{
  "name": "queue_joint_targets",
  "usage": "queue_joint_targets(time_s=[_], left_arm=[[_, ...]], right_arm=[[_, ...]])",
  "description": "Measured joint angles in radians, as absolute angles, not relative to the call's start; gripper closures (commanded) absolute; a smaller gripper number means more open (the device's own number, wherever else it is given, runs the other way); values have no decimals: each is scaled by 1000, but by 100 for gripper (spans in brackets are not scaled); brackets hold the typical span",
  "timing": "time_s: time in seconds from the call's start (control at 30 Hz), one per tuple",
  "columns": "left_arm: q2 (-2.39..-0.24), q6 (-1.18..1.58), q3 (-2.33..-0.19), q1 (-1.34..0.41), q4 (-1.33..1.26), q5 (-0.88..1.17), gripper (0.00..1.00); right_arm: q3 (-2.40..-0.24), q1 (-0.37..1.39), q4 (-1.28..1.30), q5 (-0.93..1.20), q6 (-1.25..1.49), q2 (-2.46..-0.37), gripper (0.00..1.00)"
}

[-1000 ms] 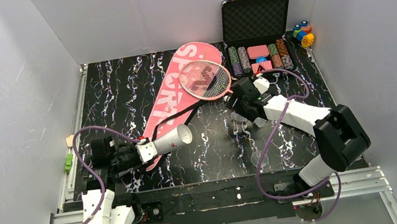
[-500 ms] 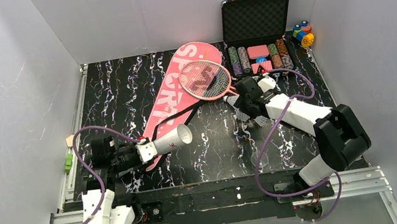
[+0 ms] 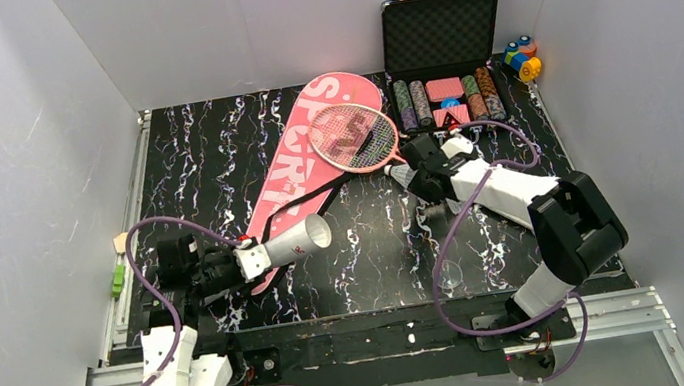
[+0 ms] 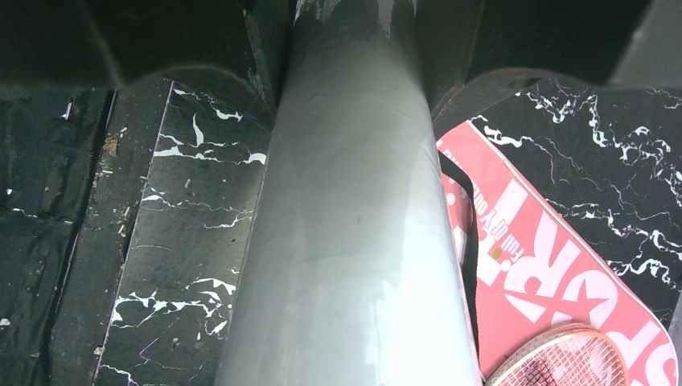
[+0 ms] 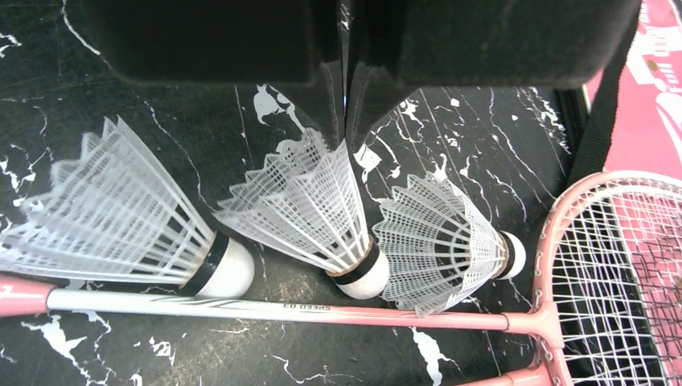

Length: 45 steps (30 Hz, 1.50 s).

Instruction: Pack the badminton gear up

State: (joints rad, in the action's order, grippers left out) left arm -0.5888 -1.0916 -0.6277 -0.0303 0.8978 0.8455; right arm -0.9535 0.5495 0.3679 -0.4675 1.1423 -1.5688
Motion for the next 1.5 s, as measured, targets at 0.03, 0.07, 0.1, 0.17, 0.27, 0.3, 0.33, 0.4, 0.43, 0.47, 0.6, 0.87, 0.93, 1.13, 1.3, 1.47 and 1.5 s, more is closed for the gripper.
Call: queue_joint_targets(time_s=[0.03,0.07,0.1,0.17,0.27,0.3,0.33,0.4,0.43,0.47,0.6,0.87,0.93,1.13,1.3,1.47,1.5], left_arm=[[-589,-1092,-628,-30,897,846,86],[-589,-1092,-628,-30,898,846,86],[-589,-1092,-628,-30,898,846,86],[-591,-1092,-628,-30,897,846,85],[-592,-1093,-628,-30,897,846,86],[-592,-1093,-628,-30,897,846,86],[-592,-1093,-628,-30,897,846,86],[-592,-1093,-628,-30,897,846,85],[-592,-1094,-628,-30,898,846,85],[-592,-1095,-628,-30,898,846,85],[-592,-1099,-628,-30,900,846,85],[-595,-1119,-628,-30,911,852,86],[-595,-1125,-627,-30,913,854,86],[-593,-1146,-617,-30,912,852,86],[-592,-1151,-616,-30,913,852,86],[-592,-1152,-616,-30,913,852,86],[-592,-1152,-616,-30,913,852,85]], right_arm=[[-953,550,369,-467,1141,-1568,99],[-953,550,369,-466,1141,-1565,99],[-950,550,368,-464,1139,-1556,99],[-942,554,365,-458,1134,-1530,99],[-915,574,363,-442,1118,-1460,99],[-904,587,359,-432,1110,-1433,99],[-892,604,356,-419,1098,-1402,99],[-870,645,349,-385,1073,-1338,99],[-866,665,350,-363,1060,-1306,99],[-865,683,349,-340,1044,-1279,99],[-866,747,349,-215,967,-1135,99],[-1010,820,412,57,796,-1052,99],[-1078,855,420,112,755,-1067,99],[-1234,945,435,236,667,-1110,99],[-1255,963,478,286,630,-1140,99],[-1255,971,538,293,611,-1147,99],[-1255,972,544,295,606,-1145,99]])
